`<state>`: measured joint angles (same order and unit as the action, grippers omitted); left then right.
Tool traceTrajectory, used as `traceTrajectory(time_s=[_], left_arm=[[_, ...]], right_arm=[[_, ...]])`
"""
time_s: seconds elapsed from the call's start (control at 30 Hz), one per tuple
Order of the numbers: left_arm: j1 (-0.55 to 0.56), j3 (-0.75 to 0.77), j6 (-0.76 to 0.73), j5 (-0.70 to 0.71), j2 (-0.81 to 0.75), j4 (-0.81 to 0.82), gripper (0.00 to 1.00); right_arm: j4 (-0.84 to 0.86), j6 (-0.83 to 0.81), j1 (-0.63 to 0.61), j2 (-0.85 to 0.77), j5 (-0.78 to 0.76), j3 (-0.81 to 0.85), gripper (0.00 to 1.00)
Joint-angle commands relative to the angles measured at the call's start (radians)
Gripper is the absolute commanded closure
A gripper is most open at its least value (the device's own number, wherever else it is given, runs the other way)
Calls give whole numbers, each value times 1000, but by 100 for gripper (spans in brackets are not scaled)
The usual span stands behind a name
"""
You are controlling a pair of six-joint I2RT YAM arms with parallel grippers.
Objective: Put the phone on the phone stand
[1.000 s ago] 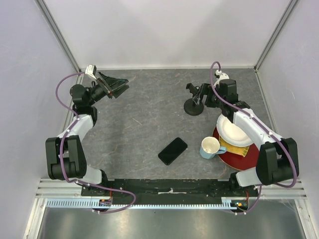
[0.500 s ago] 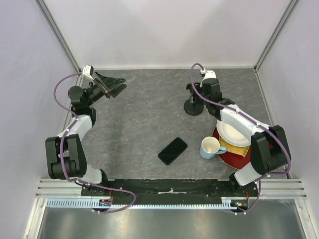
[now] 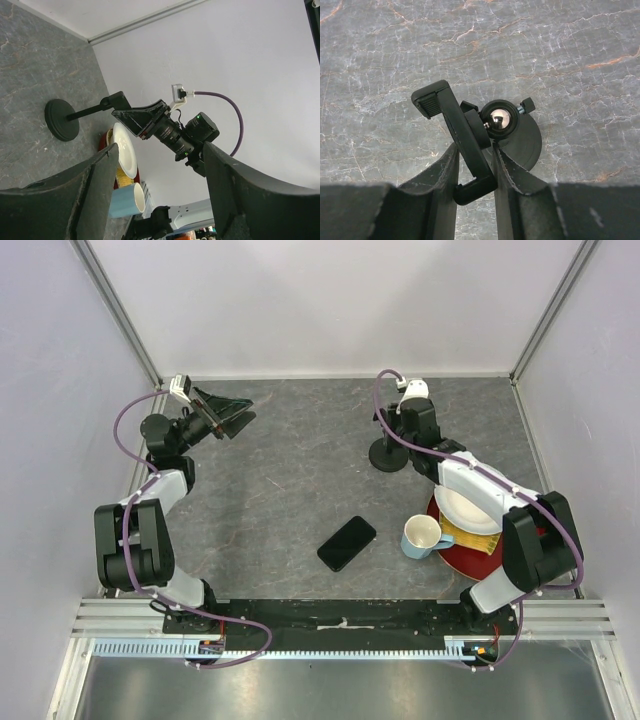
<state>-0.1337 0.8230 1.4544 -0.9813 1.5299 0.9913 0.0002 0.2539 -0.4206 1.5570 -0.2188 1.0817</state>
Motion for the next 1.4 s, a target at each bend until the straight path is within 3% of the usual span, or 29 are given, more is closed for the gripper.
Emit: traceTrajectory(time_s=[0.0, 0.1, 0.33, 0.4, 0.57, 0.97, 1.37], left_arm=[[-4, -1, 43, -33, 12, 64, 26], [-3, -2, 57, -36, 15, 89, 26], [-4, 2, 70, -45, 29, 95, 28], [-4, 2, 84, -46, 30, 110, 28], [-7, 2, 93, -48, 27, 129, 28], [-9, -2, 112, -49, 47, 148, 29], [-9, -8, 142, -46, 58, 188, 30]], right_arm=[[41, -47, -41, -28, 41, 49, 92], [46, -71, -81, -25, 105, 57, 100], [61, -139, -161, -43, 441, 40, 100], [63, -169, -170, -55, 613, 24, 100], [-47, -332, -239, -34, 825, 44, 100], [-77, -403, -417, 38, 690, 118, 98], [-68, -357, -437, 0, 486, 60, 52]])
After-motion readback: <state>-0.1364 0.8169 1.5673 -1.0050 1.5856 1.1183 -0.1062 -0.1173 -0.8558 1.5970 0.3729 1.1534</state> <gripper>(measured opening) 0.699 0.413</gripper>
